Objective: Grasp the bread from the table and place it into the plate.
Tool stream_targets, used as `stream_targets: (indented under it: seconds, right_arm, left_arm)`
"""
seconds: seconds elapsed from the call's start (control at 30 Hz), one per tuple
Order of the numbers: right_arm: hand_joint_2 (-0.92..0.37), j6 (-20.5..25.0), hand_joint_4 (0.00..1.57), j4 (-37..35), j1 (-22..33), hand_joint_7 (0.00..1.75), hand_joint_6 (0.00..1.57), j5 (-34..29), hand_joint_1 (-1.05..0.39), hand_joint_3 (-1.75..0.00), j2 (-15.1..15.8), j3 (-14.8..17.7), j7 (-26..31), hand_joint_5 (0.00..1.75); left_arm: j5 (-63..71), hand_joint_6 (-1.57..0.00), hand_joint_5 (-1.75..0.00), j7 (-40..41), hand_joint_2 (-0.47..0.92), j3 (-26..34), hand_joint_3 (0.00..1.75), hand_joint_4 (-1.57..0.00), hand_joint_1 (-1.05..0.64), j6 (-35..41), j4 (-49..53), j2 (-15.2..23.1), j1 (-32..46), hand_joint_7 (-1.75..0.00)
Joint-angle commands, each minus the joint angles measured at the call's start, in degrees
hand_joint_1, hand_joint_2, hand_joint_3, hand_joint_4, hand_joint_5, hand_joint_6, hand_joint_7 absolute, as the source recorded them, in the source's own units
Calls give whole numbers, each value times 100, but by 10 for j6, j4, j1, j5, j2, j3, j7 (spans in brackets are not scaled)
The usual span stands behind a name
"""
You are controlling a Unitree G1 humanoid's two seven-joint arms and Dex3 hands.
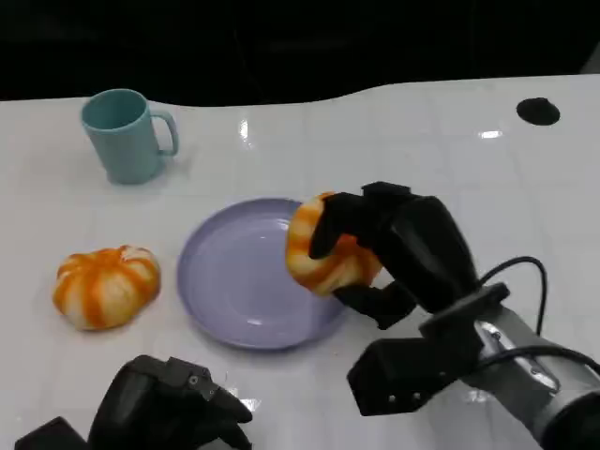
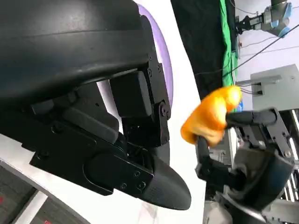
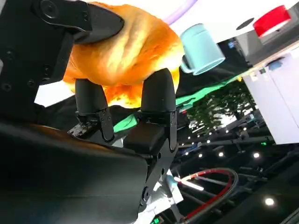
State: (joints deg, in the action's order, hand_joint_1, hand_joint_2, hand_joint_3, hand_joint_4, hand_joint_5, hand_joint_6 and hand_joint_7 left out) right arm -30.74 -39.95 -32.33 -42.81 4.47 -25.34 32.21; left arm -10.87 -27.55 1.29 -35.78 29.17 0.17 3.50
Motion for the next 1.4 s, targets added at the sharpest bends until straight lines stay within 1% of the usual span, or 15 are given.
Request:
stream_targets:
  seconds: [0.03, 0.13, 0.23, 0.33, 0.37, 0.43, 0.47, 0.5, 0.53, 0.6, 0.63, 0.77, 0.97, 1.3, 1.4]
  right_arm:
    - [-21, 3, 103, -51, -45, 155, 88, 8, -10, -150, -32, -4, 12, 175]
    - [-23, 10, 101, -87, -68, 155, 86, 5, -8, -145, -53, -9, 18, 175]
    - [-26, 18, 96, -122, -88, 142, 88, 5, -7, -138, -69, -15, 17, 175]
    - [-33, 36, 88, -138, -101, 101, 92, 7, -10, -124, -78, -20, 0, 167]
    - [-42, 42, 82, -141, -103, 74, 89, 9, -15, -105, -79, -21, -8, 144]
    - [-50, 51, 65, -137, -105, 36, 78, 12, -21, -86, -79, -25, -39, 97]
    - [-51, 52, 60, -135, -104, 24, 74, 11, -22, -81, -77, -28, -48, 80]
    - [-51, 55, 46, -131, -103, 13, 65, 10, -25, -77, -74, -31, -57, 62]
    - [-51, 56, 38, -127, -101, 8, 60, 7, -27, -75, -72, -33, -63, 54]
    - [-58, 64, 25, -112, -93, 3, 52, 8, -31, -63, -65, -36, -85, 48]
    - [-70, 69, 11, -101, -88, 2, 44, 11, -35, -45, -61, -36, -99, 52]
    - [-90, 88, 0, -55, -66, 0, 32, 25, -42, -14, -48, -32, -148, 40]
    - [-92, 101, 0, 23, -23, 0, 29, 46, -46, -12, -20, -26, -201, 35]
    - [-92, 60, 4, 160, 79, 4, 41, 93, -42, -5, 38, 13, -218, 65]
    - [-92, 35, 12, 188, 114, 7, 48, 127, -33, -4, 51, 34, -225, 71]
  left_arm:
    - [0, -157, -68, 4, 90, 0, 0, -143, -105, 5, -8, 7, 3, -23]
    - [1, -157, -68, 5, 90, 0, 0, -143, -105, 6, -8, 7, 3, -23]
    - [1, -157, -68, 4, 90, 0, 0, -143, -105, 4, -6, 6, 2, -23]
    - [1, -157, -68, 4, 90, 0, 0, -143, -105, 4, -6, 6, 3, -23]
    - [1, -157, -68, 3, 90, 0, 0, -143, -105, 5, -6, 6, 3, -23]
    - [1, -157, -68, 4, 90, -1, 0, -143, -105, 7, -8, 6, 4, -23]
    - [0, -157, -68, 4, 90, 0, 0, -143, -105, 9, -8, 6, 4, -23]
    - [-1, -157, -68, 5, 89, 0, 0, -143, -105, 11, -10, 5, 5, -23]
    - [0, -157, -68, 6, 89, 0, 0, -143, -105, 13, -11, 5, 5, -24]
    - [1, -157, -68, 7, 89, 0, 0, -144, -105, 12, -12, 5, 5, -24]
    - [2, -157, -68, 6, 89, 0, 0, -144, -105, 11, -12, 6, 5, -24]
    - [4, -157, -68, 5, 90, 1, 1, -143, -105, 5, -8, 9, 3, -24]
    - [3, -157, -68, 7, 90, 2, 0, -143, -105, 10, -7, 8, 2, -24]
    - [1, -157, -69, 7, 90, 2, 0, -143, -105, 12, -6, 6, 0, -24]
    - [4, -157, -69, 7, 90, 2, 0, -144, -105, 9, -4, 7, -1, -24]
